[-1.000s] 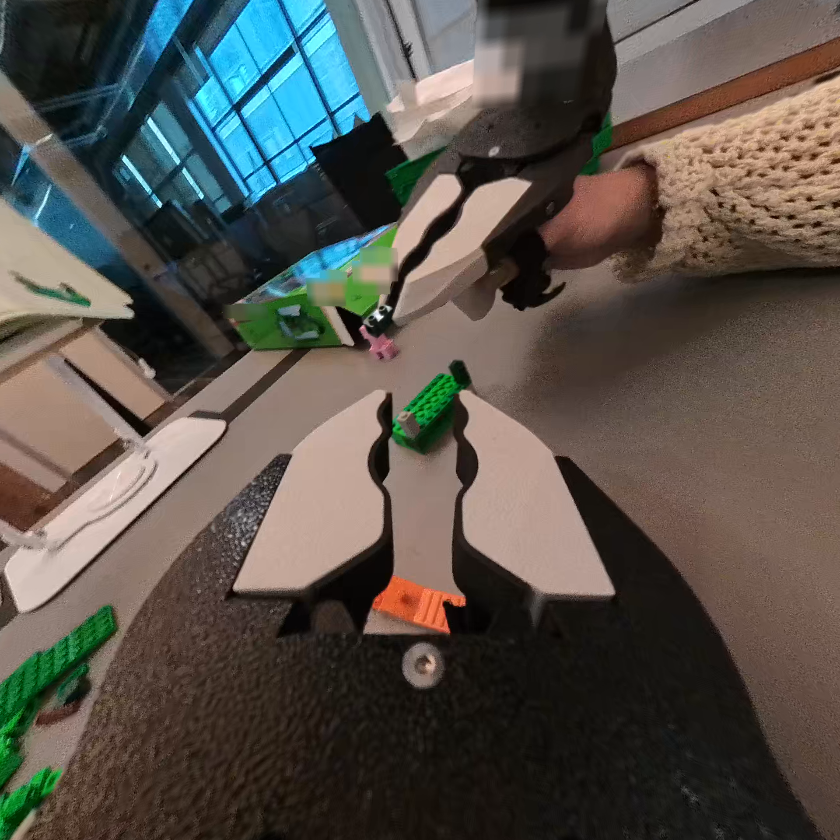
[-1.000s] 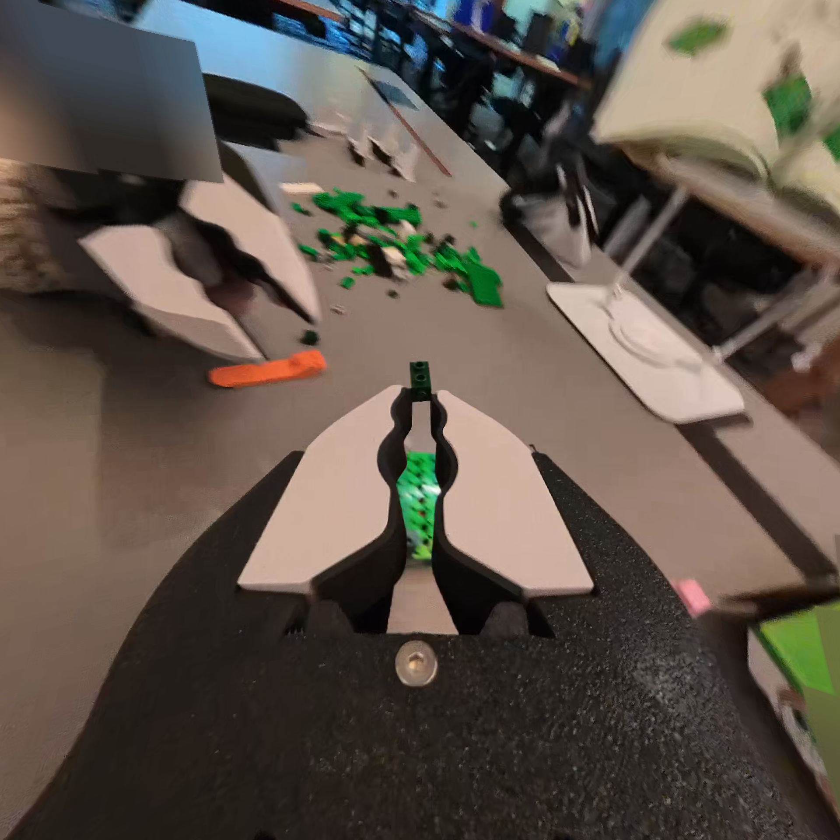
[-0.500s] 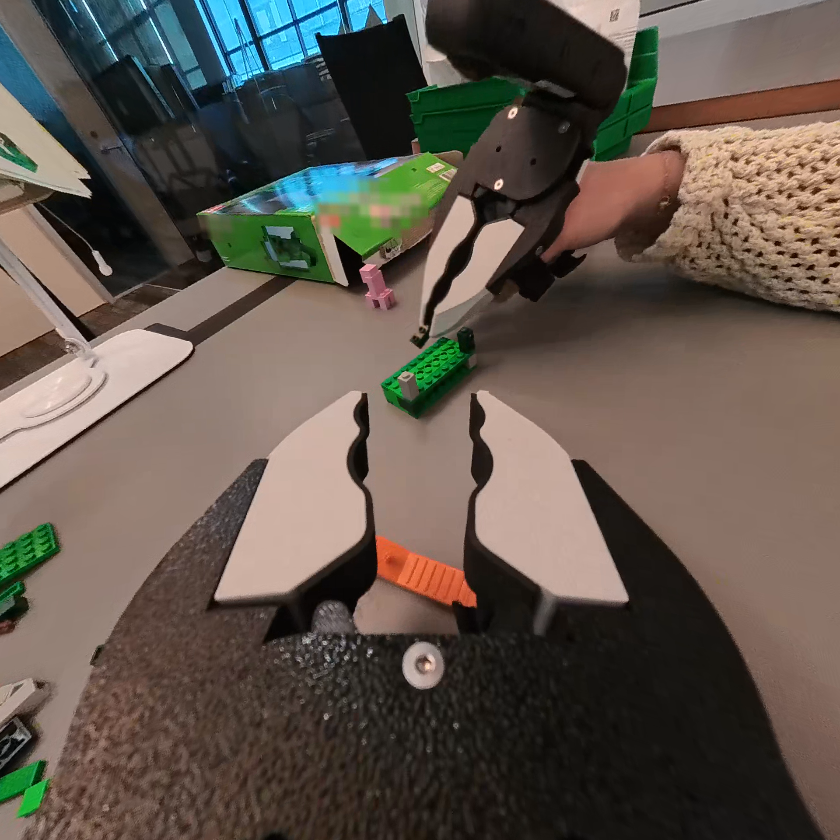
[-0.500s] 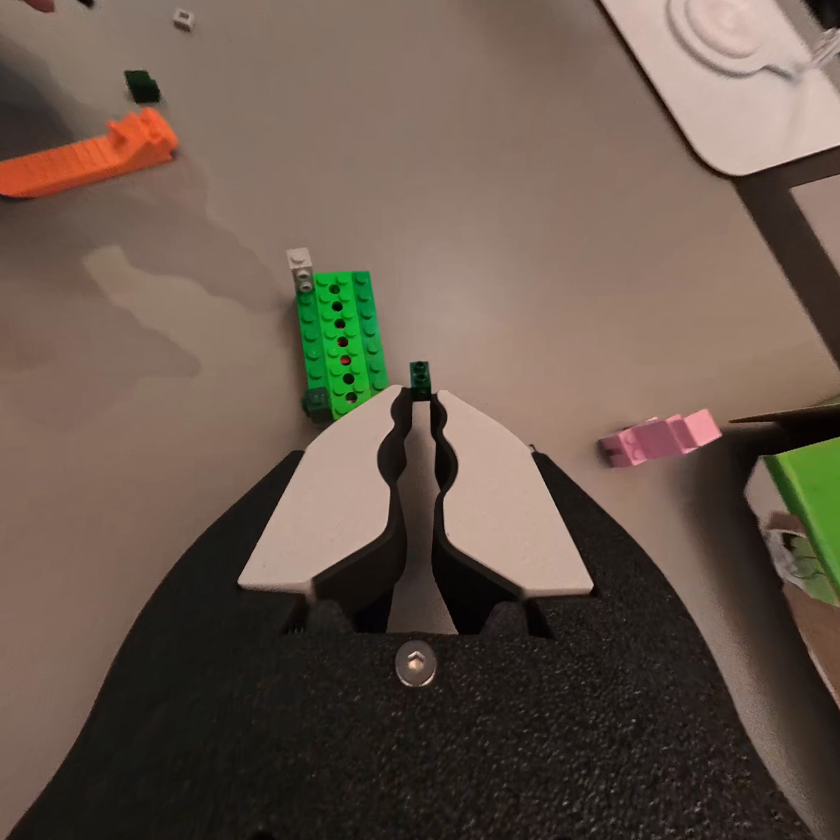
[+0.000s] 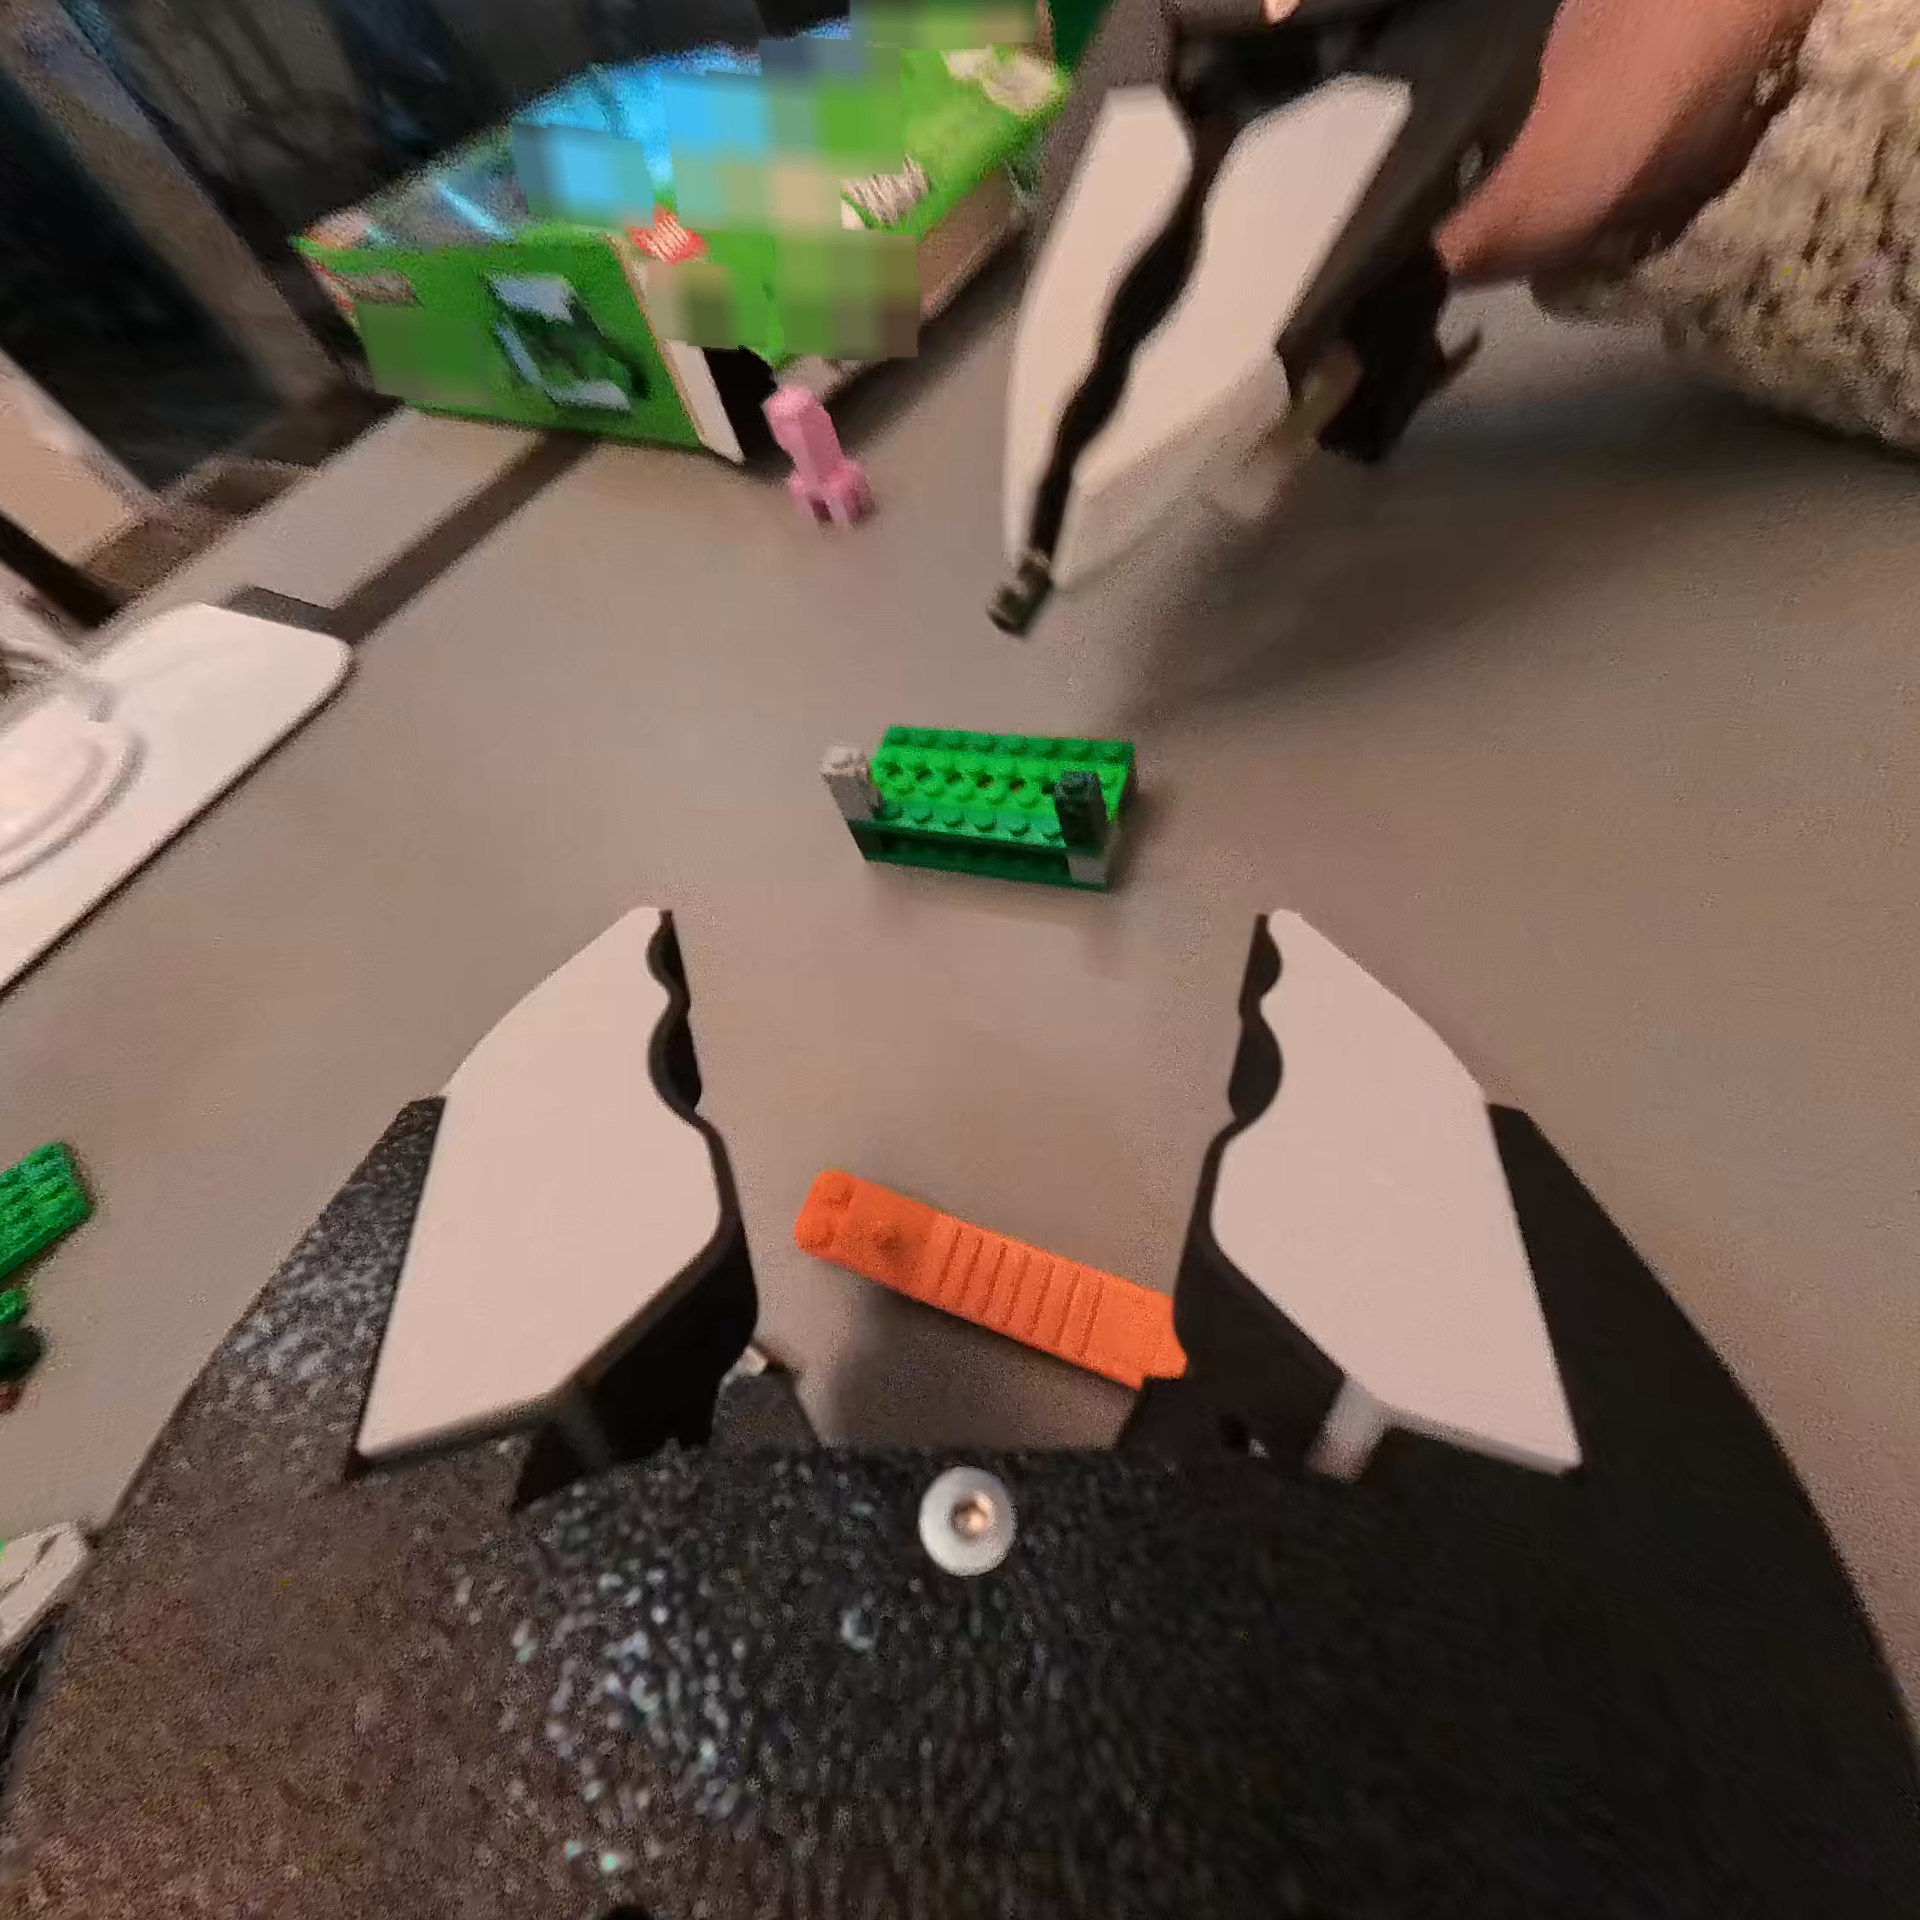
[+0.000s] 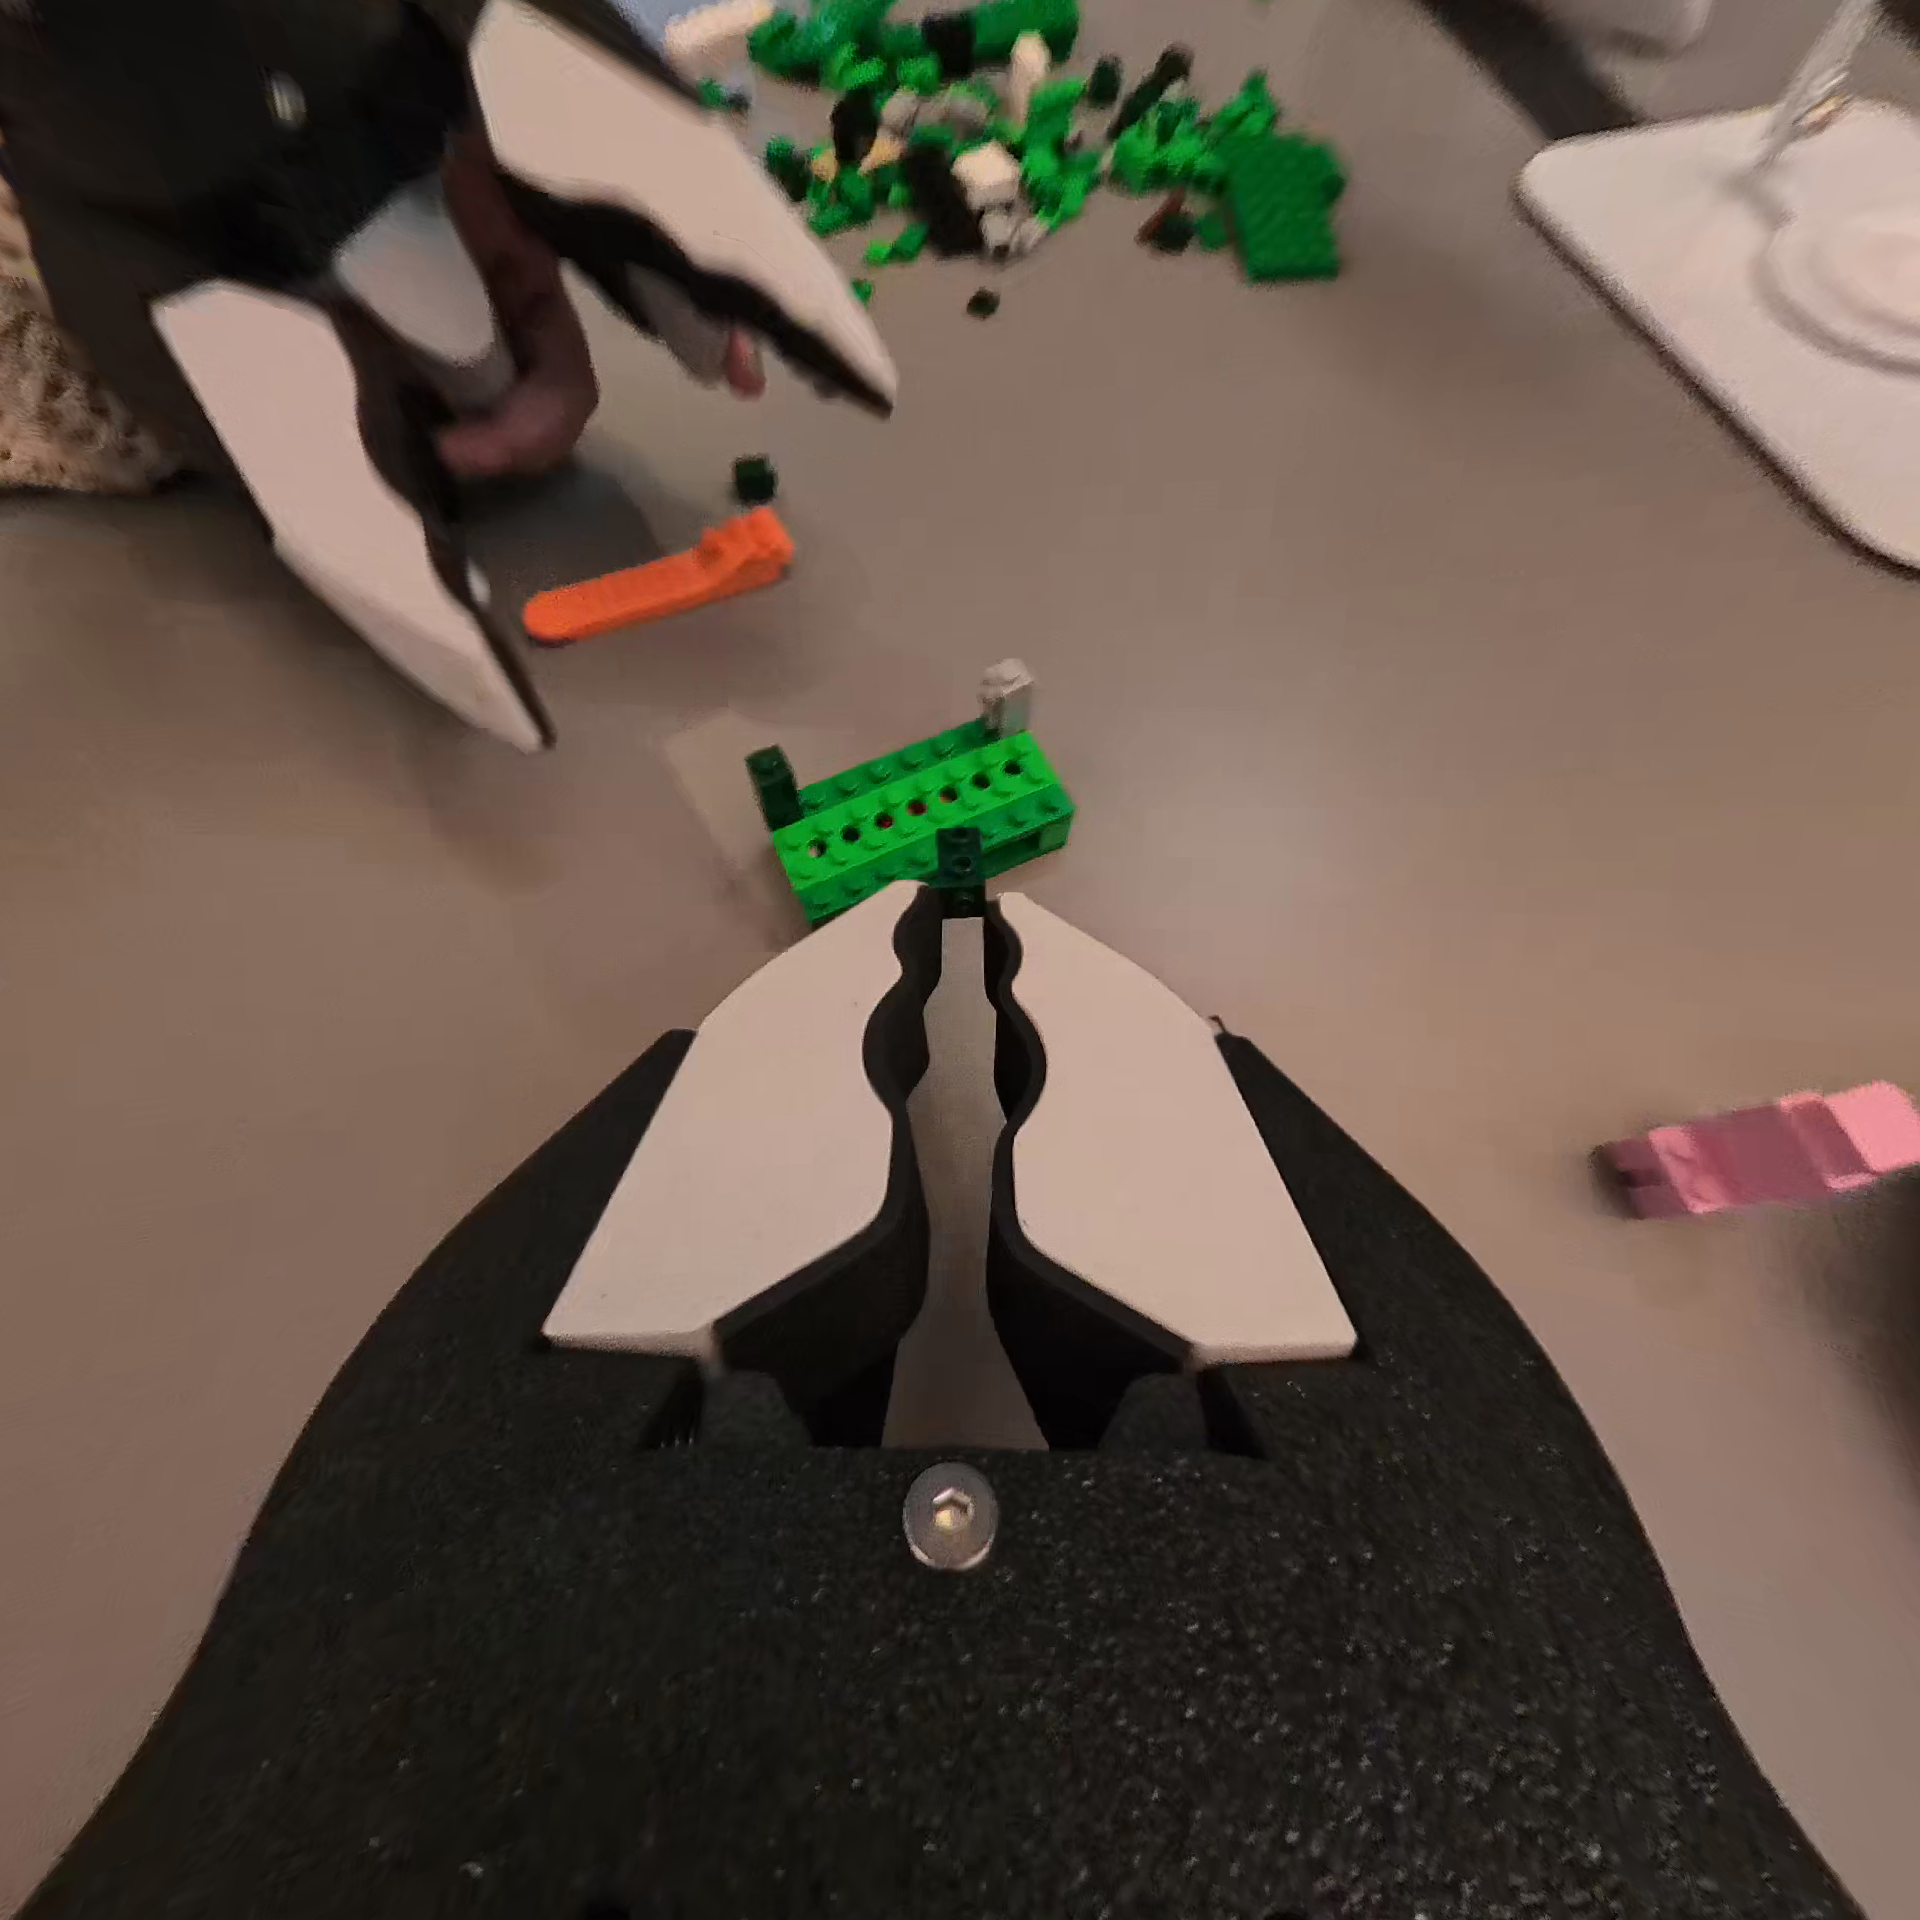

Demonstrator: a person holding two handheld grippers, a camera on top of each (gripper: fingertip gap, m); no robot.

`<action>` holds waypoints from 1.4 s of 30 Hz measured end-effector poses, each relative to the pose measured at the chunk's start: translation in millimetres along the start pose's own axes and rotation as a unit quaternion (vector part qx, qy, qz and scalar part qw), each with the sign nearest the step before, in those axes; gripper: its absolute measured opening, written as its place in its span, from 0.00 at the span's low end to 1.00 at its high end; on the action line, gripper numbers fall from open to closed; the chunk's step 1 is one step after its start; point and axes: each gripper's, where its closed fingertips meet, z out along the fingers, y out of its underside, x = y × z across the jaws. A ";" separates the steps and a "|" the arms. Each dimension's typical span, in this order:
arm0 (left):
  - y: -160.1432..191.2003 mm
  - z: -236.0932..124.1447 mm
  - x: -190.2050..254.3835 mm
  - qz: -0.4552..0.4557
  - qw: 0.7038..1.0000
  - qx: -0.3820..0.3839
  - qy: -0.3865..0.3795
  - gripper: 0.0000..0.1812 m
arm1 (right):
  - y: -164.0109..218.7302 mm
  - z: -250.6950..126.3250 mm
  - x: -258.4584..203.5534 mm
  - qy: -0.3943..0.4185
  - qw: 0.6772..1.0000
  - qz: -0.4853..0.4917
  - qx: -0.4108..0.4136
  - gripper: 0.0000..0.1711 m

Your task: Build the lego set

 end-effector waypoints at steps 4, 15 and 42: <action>16.1 18.1 9.2 0.033 0.994 -0.066 0.079 0.56 | -4.5 1.2 13.3 0.054 0.997 -0.034 0.033 0.04; 18.6 47.7 7.5 0.049 0.977 -0.100 0.182 0.55 | -13.5 -2.8 6.1 0.037 0.990 -0.100 0.095 0.04; 17.6 43.4 30.3 0.059 0.961 -0.128 0.238 0.44 | -21.4 -3.1 -13.5 0.044 0.985 -0.150 -0.078 0.04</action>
